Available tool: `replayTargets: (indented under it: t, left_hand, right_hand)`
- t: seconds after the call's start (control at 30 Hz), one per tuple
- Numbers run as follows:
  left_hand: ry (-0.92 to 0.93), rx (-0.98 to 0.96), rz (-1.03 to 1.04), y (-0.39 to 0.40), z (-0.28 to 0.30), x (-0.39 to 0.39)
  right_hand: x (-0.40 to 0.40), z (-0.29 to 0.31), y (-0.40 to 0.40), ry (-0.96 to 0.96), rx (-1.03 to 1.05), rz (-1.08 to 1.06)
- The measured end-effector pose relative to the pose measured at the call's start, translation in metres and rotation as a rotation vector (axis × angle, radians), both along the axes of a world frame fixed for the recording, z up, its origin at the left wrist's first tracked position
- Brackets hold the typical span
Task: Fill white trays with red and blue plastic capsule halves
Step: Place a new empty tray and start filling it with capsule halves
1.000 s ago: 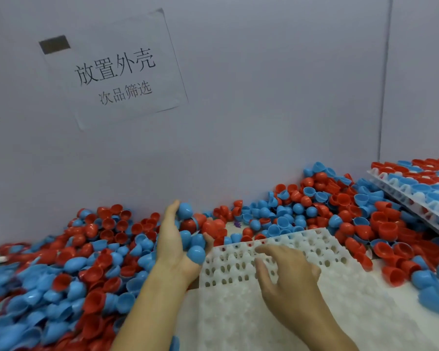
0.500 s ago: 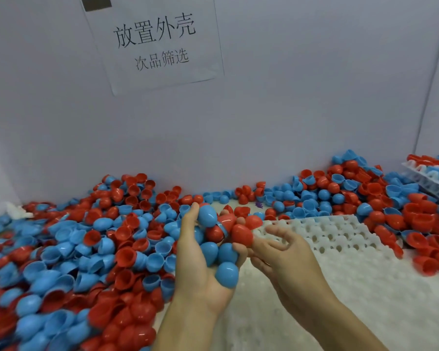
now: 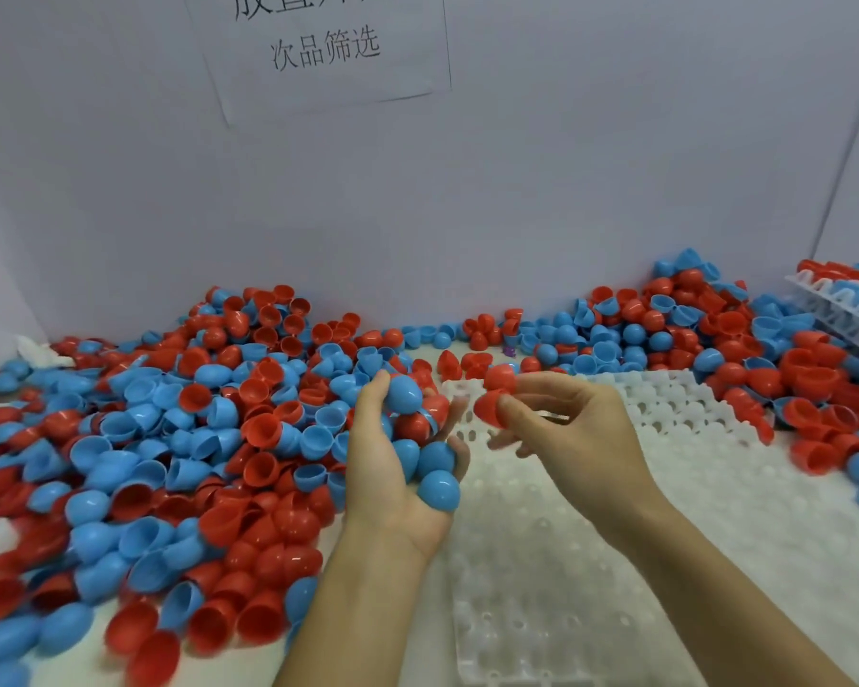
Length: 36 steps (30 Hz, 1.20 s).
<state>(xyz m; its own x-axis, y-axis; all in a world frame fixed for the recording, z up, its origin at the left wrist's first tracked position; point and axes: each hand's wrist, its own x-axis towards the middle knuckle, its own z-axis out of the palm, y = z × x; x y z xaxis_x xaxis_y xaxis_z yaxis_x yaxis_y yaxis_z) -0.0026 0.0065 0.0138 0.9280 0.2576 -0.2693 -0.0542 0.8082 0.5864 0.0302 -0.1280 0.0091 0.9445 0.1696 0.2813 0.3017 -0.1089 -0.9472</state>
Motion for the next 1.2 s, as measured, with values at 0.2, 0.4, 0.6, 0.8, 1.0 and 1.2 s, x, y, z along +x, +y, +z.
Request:
replayTargets:
  t: [0.2, 0.4, 0.6, 0.8, 1.0, 1.2]
  left_hand:
    - [0.038, 0.027, 0.079, 0.016, 0.008, -0.002]
    - [0.026, 0.046, 0.078, 0.023, 0.018, 0.003]
    - [0.014, 0.058, 0.044, 0.016, 0.017, 0.007]
    - [0.023, 0.078, 0.017, 0.013, 0.016, 0.009]
    - [0.039, 0.051, -0.005, 0.012, 0.015, 0.010]
    - [0.046, 0.002, -0.015, 0.010, 0.014, 0.010]
  right_hand:
    - [-0.014, 0.014, -0.016, -0.135, -0.723, 0.208]
    - [-0.037, 0.028, -0.010, -0.048, -1.045, 0.414]
    - [-0.053, 0.027, 0.005, 0.004, -1.224, 0.409]
    - [-0.060, 0.025, 0.011, -0.002, -1.296, 0.397]
    - [-0.055, 0.025, 0.006, 0.027, -1.257, 0.398]
    - [-0.042, 0.031, -0.014, 0.018, -1.089, 0.464]
